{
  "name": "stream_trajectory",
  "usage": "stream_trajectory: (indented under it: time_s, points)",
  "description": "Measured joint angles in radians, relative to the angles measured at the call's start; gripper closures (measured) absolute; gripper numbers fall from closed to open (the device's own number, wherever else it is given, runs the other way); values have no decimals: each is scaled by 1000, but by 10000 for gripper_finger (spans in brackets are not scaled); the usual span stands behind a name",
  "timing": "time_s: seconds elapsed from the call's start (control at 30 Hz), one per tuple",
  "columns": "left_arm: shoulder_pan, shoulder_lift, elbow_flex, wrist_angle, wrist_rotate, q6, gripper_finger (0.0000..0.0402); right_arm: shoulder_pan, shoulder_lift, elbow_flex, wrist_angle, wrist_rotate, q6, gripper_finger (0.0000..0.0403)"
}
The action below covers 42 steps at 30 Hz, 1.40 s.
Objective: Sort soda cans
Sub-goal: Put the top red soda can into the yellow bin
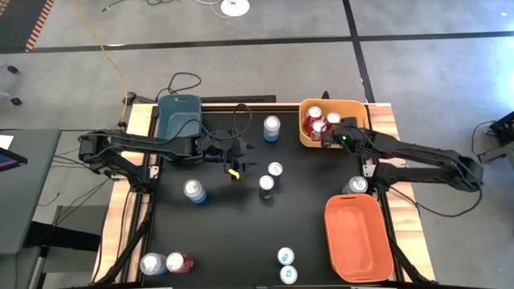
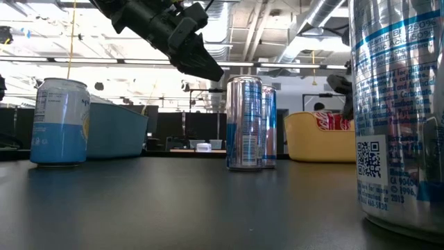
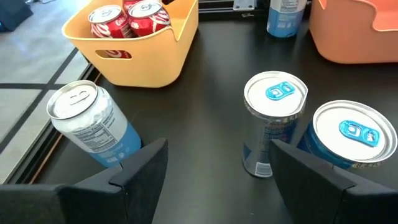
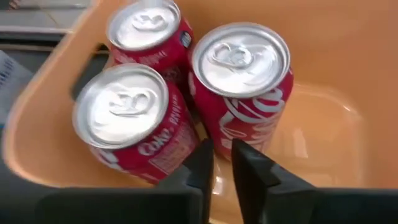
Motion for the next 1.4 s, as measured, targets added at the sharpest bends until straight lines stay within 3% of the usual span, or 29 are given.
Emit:
stream_trajectory:
  time_s: [0.43, 1.07, 1.4]
  points:
    - [0, 0, 0, -1, -6, 14, 130, -128, 137, 0, 13, -49, -81, 390]
    - [0, 0, 0, -13, -3, 12, 130, -191, 214, 0, 305, -84, -133, 392]
    - [0, 0, 0, -30, -2, 15, 130, -184, 213, 0, 251, -79, -129, 392]
